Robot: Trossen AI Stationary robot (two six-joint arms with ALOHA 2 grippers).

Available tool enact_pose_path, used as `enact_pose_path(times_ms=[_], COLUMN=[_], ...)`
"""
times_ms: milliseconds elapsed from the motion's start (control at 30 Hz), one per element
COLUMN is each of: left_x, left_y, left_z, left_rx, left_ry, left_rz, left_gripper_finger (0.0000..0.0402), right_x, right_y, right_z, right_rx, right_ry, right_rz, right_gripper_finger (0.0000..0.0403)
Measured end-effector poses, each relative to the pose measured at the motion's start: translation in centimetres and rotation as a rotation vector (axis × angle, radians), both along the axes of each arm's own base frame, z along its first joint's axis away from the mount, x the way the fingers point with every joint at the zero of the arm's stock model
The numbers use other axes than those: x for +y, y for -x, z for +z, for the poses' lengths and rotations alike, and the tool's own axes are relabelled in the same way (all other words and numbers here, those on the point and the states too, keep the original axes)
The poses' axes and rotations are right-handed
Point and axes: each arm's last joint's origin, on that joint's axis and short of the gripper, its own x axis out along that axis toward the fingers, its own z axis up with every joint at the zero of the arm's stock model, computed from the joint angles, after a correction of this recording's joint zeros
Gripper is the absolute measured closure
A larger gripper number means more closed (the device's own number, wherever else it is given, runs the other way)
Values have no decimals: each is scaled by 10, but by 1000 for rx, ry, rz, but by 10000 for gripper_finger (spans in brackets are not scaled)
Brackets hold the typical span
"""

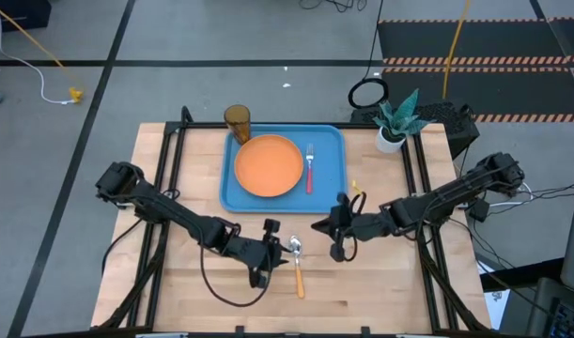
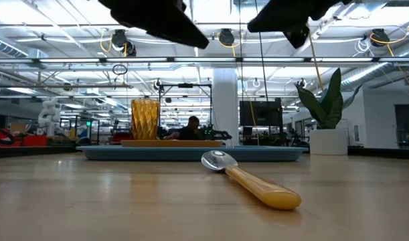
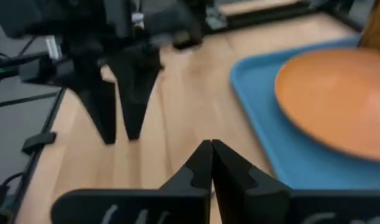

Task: Pick and place plate/cup/fork/spoon on tray
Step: Put the yellow spoon on the right side of the pink fork

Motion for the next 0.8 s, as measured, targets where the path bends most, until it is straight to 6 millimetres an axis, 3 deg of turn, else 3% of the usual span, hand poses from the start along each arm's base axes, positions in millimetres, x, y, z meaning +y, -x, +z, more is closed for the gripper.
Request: enact_pose_path(times_ms=[300, 533, 700, 800], left_x=[-8, -26, -39, -39], left_y=[2, -7, -24, -25], left_z=[-9, -43, -65, -77], left_rx=[10, 42, -29, 2], left_ry=[233, 358, 421, 406], left_rz=[291, 342, 235, 245], left_gripper_finger=[274, 274, 274, 275], right_x=[-8, -11, -11, -12], right_y=[-2, -3, -3, -4], right_z=[2, 2, 1, 2], right_rx=[-21, -10, 10, -3], right_ry=[107, 161, 222, 232], right_rz=[-81, -62, -32, -28], right_gripper_finger=[403, 403, 403, 403])
